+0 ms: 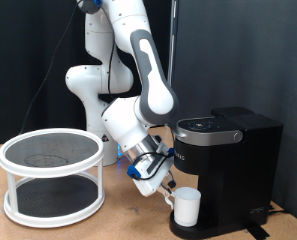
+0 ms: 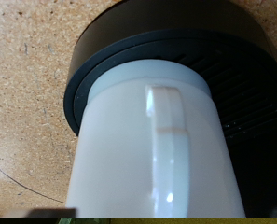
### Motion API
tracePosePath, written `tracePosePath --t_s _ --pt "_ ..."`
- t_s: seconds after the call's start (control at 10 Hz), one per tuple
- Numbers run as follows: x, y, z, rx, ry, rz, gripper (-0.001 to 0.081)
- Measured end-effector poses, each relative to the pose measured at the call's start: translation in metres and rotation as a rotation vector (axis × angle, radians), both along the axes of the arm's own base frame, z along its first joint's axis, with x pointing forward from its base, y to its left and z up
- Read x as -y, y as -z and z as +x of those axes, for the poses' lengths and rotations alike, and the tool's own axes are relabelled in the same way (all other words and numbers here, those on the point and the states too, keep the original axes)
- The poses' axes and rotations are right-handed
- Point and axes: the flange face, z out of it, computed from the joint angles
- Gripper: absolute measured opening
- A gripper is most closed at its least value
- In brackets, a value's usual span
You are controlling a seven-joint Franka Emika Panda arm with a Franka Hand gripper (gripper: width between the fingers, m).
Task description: Make a cup of coffee with the keurig machine
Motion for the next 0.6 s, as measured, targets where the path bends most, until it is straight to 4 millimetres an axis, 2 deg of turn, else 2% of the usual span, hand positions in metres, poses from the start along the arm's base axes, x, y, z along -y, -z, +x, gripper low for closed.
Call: tracePosePath --t_s 0.1,0.2,0.3,0.4,0.5,0.6 --pt "0.004 0.0 -0.001 -0.004 -0.02 0.004 0.0447" --pt "0.01 0.0 -0.003 -0.016 -0.051 0.015 0.0447" --pt "0.019 -0.002 -0.009 -0.032 -0.087 0.034 0.0653" --pt "0.028 -0.006 -0.016 -0.042 -0.123 0.059 0.0653" --pt "0.037 -0.011 -0.023 -0.053 -0.147 0.086 0.0716" --pt "0.045 -0.017 -0.029 -0.062 -0.143 0.108 0.073"
